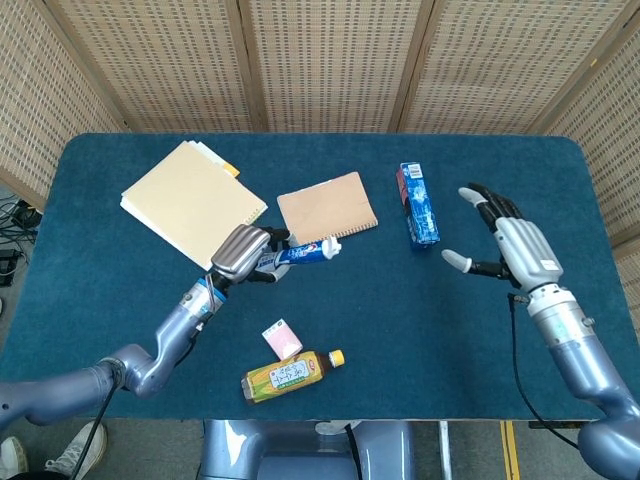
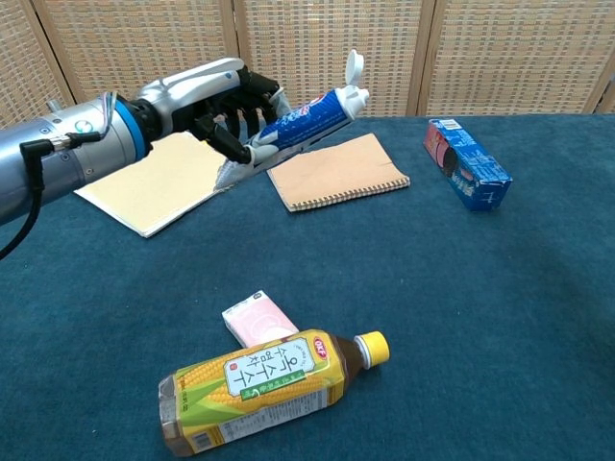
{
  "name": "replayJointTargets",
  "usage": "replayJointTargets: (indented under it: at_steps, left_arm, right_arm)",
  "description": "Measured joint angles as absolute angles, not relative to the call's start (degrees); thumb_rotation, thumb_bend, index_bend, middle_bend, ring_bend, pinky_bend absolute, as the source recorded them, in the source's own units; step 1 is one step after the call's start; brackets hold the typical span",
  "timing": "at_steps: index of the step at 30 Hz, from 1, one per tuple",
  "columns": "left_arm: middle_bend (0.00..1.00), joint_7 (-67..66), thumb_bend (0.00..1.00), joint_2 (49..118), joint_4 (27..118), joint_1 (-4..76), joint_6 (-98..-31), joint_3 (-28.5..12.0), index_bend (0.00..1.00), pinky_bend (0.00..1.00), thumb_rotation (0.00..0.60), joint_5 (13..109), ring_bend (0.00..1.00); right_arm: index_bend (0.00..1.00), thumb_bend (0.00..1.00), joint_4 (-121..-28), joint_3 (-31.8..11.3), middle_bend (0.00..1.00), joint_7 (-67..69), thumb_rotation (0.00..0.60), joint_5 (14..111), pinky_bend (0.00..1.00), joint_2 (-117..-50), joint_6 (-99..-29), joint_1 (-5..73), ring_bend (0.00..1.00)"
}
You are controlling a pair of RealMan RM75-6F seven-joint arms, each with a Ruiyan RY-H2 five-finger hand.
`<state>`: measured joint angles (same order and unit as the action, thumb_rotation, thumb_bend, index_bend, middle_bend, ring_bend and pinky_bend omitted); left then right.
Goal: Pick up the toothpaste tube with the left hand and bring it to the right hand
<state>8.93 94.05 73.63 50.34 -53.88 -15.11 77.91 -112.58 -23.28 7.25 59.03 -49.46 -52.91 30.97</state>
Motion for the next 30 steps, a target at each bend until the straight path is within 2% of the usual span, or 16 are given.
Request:
replayJointTargets:
  at_steps: [12,20,30]
  left_arm:
    - [0.59,6.6,0.64,100.8,71.4,55.2,-53.1,-19.1,0.68,0.58,0.600,74.7,0.52]
    - [0.59,4.4,0.64,103.0,70.4,58.4,-51.1,-21.1,0.69,0.58,0.600,71.5,0.52]
    - [0.59,2.6,0.64,104.3,70.0,60.8,-50.1,-22.8,0.69,0.58,0.600,68.4,0.52]
  right_arm:
    - [0.00,0.00,-110.9,-27.9,0.00,9.3,0.000,45.9,0.00,-55.0,-46.2,43.4,0.00]
    - [0.00,0.00,-111.6,-28.9,0.00,7.1,0.000,37.5,0.00,-59.1,-46.7,50.9,0.00]
    - [0.00,0.00,-111.1,-28.2,0.00,4.2,0.000,33.6,0.00,-63.8,-50.1,55.5,0.00]
